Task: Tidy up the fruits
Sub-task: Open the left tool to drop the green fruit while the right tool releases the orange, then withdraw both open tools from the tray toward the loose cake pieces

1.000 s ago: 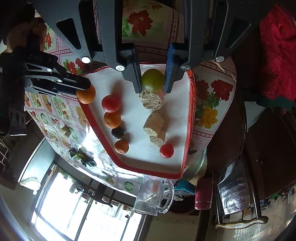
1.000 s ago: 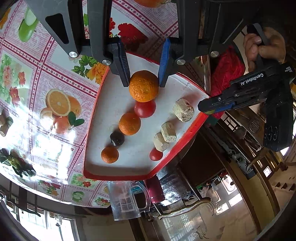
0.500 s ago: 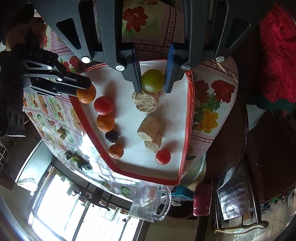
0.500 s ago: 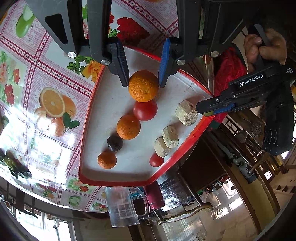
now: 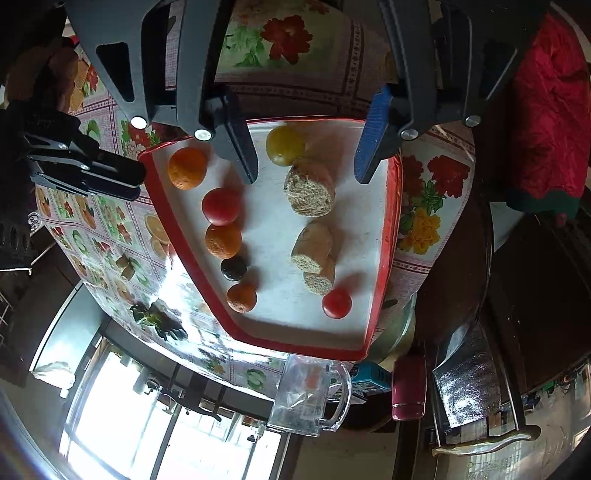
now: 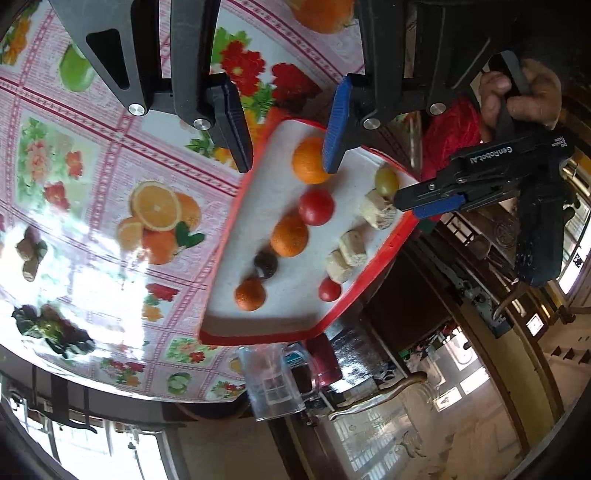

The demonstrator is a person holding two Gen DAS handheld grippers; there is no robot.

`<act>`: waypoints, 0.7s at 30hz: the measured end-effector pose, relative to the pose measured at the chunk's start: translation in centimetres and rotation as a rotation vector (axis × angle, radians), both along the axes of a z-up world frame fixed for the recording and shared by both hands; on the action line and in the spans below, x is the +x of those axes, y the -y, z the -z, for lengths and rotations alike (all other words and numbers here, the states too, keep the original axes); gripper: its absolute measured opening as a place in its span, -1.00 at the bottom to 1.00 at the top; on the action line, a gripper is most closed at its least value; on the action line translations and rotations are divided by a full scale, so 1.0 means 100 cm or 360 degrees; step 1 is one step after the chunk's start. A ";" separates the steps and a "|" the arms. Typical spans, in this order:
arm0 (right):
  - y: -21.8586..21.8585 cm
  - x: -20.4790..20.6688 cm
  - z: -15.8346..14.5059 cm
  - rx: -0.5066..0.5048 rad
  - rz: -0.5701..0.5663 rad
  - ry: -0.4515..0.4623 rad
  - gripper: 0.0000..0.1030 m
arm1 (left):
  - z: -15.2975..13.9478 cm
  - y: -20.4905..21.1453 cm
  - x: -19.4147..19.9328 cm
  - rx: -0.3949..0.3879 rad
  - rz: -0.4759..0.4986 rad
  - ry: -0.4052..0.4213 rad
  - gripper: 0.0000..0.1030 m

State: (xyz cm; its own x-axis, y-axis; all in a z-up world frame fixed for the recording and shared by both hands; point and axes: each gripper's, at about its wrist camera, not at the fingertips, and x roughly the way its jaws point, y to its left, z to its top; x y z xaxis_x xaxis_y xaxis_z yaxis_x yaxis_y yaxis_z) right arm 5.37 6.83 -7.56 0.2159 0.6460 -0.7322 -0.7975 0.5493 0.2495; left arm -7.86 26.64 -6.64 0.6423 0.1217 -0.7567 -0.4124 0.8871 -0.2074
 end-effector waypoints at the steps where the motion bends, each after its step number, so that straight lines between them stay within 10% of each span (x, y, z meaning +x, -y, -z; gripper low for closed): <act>1: 0.009 0.005 -0.001 0.0007 0.0035 0.0004 -0.18 | -0.002 0.002 0.002 0.0000 0.0008 0.0005 0.03; 21: 0.125 0.125 0.007 0.0011 0.0562 -0.0018 -0.18 | -0.026 0.096 0.103 0.0034 0.0407 0.0075 0.03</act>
State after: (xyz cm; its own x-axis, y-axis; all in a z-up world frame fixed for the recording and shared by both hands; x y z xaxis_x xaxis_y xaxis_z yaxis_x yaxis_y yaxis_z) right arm 17.87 -5.65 -8.26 0.4188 0.5379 -0.7317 -0.5556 0.7891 0.2621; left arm 2.44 17.08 -4.04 0.6887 -0.0337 -0.7242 -0.1642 0.9657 -0.2012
